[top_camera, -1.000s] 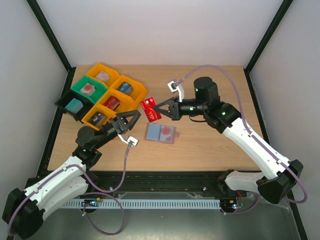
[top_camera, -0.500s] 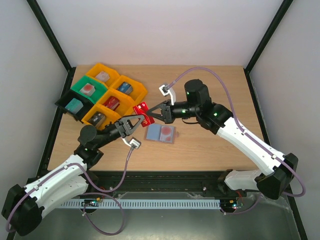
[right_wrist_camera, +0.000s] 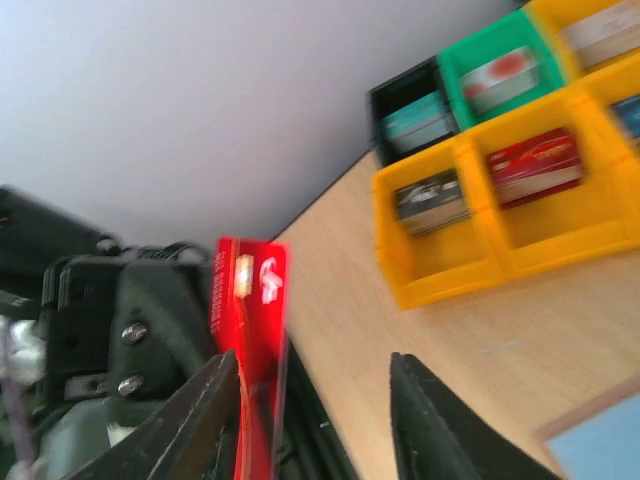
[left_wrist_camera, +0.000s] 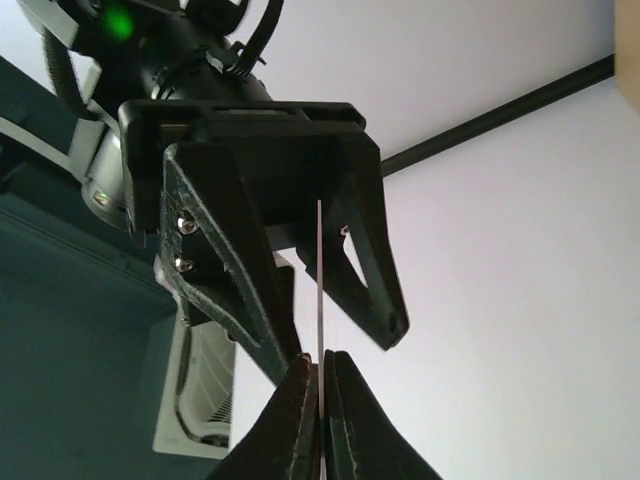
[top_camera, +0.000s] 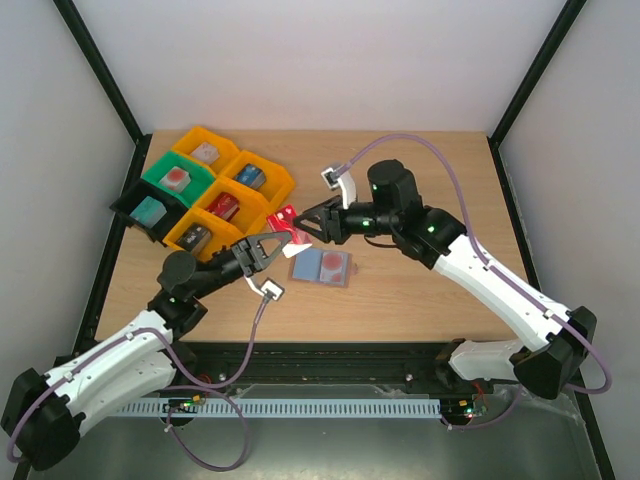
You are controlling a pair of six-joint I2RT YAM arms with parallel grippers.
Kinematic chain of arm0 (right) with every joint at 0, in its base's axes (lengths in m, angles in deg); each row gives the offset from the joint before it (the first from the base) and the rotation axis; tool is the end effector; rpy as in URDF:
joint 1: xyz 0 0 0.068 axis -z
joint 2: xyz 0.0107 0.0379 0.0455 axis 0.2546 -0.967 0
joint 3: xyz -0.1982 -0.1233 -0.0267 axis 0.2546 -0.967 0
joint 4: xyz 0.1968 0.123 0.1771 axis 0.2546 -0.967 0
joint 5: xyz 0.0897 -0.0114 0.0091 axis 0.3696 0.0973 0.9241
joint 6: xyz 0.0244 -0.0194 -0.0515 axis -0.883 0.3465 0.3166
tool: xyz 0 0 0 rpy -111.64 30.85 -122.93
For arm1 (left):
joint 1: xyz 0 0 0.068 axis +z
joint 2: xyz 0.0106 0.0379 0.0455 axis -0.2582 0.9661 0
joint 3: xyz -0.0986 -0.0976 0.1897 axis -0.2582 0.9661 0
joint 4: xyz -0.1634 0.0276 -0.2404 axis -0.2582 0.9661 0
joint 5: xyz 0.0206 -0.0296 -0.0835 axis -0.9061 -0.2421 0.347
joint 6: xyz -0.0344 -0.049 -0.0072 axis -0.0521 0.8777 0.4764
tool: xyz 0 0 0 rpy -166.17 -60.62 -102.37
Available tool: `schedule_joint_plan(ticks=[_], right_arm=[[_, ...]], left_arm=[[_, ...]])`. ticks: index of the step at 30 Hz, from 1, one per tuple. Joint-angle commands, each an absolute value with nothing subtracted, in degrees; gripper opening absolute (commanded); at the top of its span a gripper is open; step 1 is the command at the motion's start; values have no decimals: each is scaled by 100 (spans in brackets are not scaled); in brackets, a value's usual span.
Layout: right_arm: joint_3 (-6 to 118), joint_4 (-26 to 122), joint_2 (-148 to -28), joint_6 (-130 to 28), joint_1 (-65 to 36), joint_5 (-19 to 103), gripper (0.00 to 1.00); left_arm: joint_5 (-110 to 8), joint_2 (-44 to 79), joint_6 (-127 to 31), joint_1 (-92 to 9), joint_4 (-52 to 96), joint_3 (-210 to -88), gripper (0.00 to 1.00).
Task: Take the credit cards out of the card holder
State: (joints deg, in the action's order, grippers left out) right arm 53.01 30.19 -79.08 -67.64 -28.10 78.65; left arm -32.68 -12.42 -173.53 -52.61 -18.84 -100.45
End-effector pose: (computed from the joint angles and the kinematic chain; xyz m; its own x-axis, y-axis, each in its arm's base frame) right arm 0.2197 0.2467 0.3558 -0.5982 -0.1692 -0.7833 -0.8011 0.1482 0.5799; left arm 0.1839 -0.1673 0.2689 0.6793 0.5023 0.5349 -0.6261 0.0165 0.7796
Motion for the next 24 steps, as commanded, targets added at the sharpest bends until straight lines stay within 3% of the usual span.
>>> schedule_joint_plan(ticks=[1,5,9,18,24], right_arm=[[5468,2687,-7766,-6634,-2594,6143,50],[5229,2555,-7698,-7183,-1906,4965,79],[5103,2278,-7727,-7366,-1432,3885,99],[4746,2724,-7775,-7163,-842,3515,99],[4875,2887,-8135,-6956,-666,3734,99]], left_arm=[[-3935,-1432,-17072,-5456,-1002,-10308,2],[-5363,-1423,-16380,-5813,851,-10838,2],[-6508,-800,-14421,-6058,3161,-12034,2],[-7884,2132,-10413,-5621,6997,-14745,2],[-8316,4223,-8800,-4674,7922,-16876,2]])
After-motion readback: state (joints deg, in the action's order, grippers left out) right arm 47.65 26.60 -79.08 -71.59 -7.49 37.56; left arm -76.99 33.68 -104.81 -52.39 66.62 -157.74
